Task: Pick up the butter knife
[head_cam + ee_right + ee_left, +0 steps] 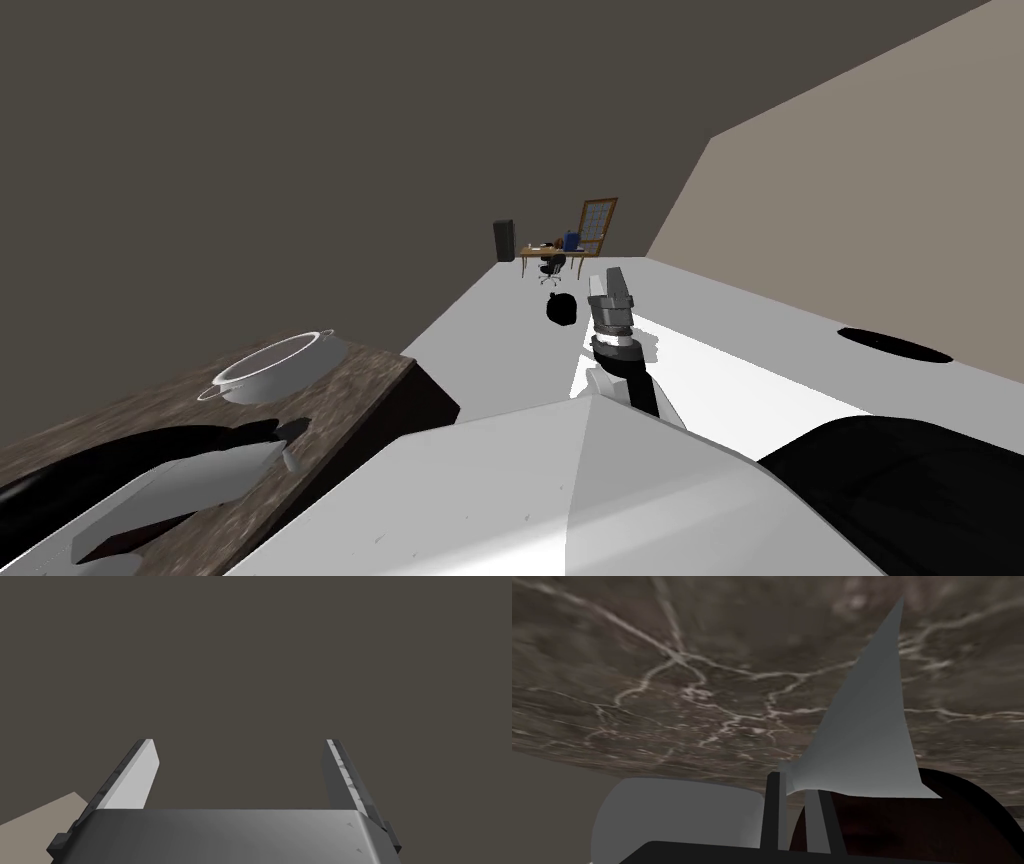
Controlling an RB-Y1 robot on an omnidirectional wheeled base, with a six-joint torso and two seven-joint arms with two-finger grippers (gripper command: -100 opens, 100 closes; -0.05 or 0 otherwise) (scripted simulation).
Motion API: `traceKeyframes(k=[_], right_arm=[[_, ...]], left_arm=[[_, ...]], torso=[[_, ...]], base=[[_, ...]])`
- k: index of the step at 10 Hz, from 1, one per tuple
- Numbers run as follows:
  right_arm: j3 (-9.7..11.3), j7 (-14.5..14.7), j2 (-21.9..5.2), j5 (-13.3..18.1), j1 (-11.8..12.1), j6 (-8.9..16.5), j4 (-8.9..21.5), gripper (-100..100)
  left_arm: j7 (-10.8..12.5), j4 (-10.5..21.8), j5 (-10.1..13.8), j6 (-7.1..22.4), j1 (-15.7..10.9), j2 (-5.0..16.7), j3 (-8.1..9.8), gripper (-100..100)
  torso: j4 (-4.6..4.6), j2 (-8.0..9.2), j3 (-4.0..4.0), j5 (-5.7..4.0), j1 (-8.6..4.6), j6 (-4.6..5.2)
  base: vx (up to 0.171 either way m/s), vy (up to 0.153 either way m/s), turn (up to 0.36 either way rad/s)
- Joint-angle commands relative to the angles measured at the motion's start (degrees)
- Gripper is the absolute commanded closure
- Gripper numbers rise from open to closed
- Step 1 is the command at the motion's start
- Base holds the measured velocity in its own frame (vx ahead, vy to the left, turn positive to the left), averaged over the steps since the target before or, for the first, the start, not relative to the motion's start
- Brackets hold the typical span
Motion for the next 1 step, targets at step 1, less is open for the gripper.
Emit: traceKeyframes(k=[1], right_arm=[[0.0, 0.0, 0.0, 0.0, 0.0, 0.0, 0.0, 0]], left_arm=[[0.0, 0.0, 0.0, 0.0, 0.0, 0.0, 0.0, 0]], torso=[[0.0, 0.0, 0.0, 0.0, 0.0, 0.0]], base=[[0.0, 0.0, 0.0]])
